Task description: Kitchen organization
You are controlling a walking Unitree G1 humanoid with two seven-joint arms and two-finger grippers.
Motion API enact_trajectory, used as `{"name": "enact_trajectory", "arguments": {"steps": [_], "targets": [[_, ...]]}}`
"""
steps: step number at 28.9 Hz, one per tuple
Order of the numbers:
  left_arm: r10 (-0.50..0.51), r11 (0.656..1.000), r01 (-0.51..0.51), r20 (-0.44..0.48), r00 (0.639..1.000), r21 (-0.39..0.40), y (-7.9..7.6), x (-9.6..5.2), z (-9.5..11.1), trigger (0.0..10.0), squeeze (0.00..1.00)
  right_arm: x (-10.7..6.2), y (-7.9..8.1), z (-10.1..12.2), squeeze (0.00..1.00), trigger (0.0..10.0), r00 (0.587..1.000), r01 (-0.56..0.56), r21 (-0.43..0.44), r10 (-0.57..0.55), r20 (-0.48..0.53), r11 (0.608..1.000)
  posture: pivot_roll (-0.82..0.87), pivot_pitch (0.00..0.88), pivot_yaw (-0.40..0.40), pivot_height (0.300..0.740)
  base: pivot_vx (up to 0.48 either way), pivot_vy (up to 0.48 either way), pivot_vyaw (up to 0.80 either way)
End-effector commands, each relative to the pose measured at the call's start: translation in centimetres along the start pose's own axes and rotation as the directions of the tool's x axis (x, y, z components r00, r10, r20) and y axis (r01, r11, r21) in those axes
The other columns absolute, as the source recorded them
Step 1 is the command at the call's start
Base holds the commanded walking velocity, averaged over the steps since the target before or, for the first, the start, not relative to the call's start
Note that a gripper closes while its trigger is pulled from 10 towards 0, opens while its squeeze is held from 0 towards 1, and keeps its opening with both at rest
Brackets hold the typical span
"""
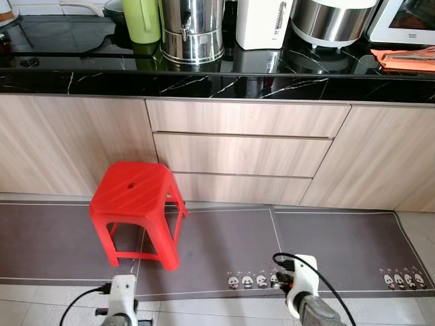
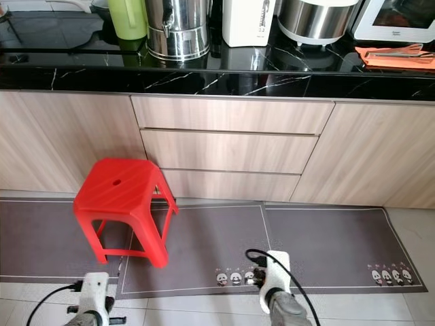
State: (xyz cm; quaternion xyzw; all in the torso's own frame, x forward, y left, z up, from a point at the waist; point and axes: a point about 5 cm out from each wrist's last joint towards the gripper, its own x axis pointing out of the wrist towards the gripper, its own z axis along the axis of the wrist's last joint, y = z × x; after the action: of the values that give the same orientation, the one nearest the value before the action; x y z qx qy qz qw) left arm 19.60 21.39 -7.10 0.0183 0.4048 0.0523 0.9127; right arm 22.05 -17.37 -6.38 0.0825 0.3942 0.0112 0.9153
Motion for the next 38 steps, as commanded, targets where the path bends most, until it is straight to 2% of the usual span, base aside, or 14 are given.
{"name": "enact_trajectory", "arguments": {"steps": [1, 7, 15, 26, 28, 31, 33, 35, 38], "targets": [[0.013, 1.0, -0.013, -0.042, 0.999, -0.005, 0.8, -0.3, -1.1, 10.0, 0.0, -0.1, -0.4, 0.2, 0.0, 10.0, 1.0, 0.011, 0.008, -0.011, 0.016, 1.0, -0.07, 0.0, 0.005, 0.74, 0.0, 0.0, 0.0], [0.027, 0.999, -0.028, -0.044, 0.999, -0.016, 1.5, -0.4, -1.3, 10.0, 0.0, -0.1, -0.3, 0.1, 0.0, 10.0, 1.0, 0.011, 0.014, -0.011, 0.01, 1.0, -0.07, 0.0, 0.003, 0.74, 0.0, 0.0, 0.0], [0.025, 0.999, -0.026, -0.065, 0.998, -0.023, 1.2, -0.6, -1.9, 10.0, 0.0, -0.1, -0.2, -0.3, 0.0, 10.0, 1.0, 0.009, 0.015, -0.009, -0.012, 1.0, -0.07, 0.009, 0.0, 0.74, 0.0, 0.0, 0.0], [0.024, 0.999, -0.026, -0.063, 0.998, -0.031, 0.9, -0.6, -2.0, 10.0, 0.0, -0.3, -0.3, -1.4, 0.0, 10.0, 0.998, 0.003, 0.004, -0.003, -0.056, 1.0, -0.08, 0.023, -0.007, 0.74, 0.0, 0.0, -0.62], [0.022, 1.0, -0.024, -0.064, 0.998, -0.02, 0.9, -0.6, -2.0, 10.0, 0.0, -0.3, -0.3, -1.4, 0.0, 10.0, 0.998, 0.004, 0.004, -0.004, -0.056, 1.0, -0.08, 0.023, -0.007, 0.74, 0.0, 0.0, -0.58], [0.025, 0.997, -0.021, -0.06, 0.998, 0.071, 0.8, -0.5, -1.9, 10.0, 0.0, -0.4, -0.4, -1.6, 0.0, 10.0, 0.998, 0.005, 0.003, -0.005, -0.059, 1.0, -0.08, 0.023, -0.007, 0.74, 0.0, -0.16, -0.59], [0.027, 0.997, -0.023, -0.061, 0.998, 0.074, 0.8, -0.5, -1.9, 10.0, 0.0, -0.4, -0.4, -1.6, 0.0, 10.0, 0.998, 0.005, 0.004, -0.005, -0.06, 1.0, -0.08, 0.023, -0.007, 0.74, 0.0, -0.48, -0.59], [0.034, 0.999, -0.032, -0.063, 0.997, 0.035, 0.9, -0.6, -1.9, 10.0, 0.0, -0.4, -0.4, -1.7, 0.0, 10.0, 0.998, 0.006, 0.003, -0.006, -0.063, 1.0, -0.08, 0.023, -0.009, 0.74, 0.0, -0.171, -0.58], [0.029, 0.998, -0.025, -0.062, 0.998, 0.054, 0.8, -0.5, -1.8, 10.0, 0.0, -0.5, -0.5, -1.8, 0.0, 10.0, 0.998, 0.01, 0.001, -0.01, -0.068, 1.0, -0.08, 0.024, -0.011, 0.74, 0.0, 0.0, -0.58]]}}
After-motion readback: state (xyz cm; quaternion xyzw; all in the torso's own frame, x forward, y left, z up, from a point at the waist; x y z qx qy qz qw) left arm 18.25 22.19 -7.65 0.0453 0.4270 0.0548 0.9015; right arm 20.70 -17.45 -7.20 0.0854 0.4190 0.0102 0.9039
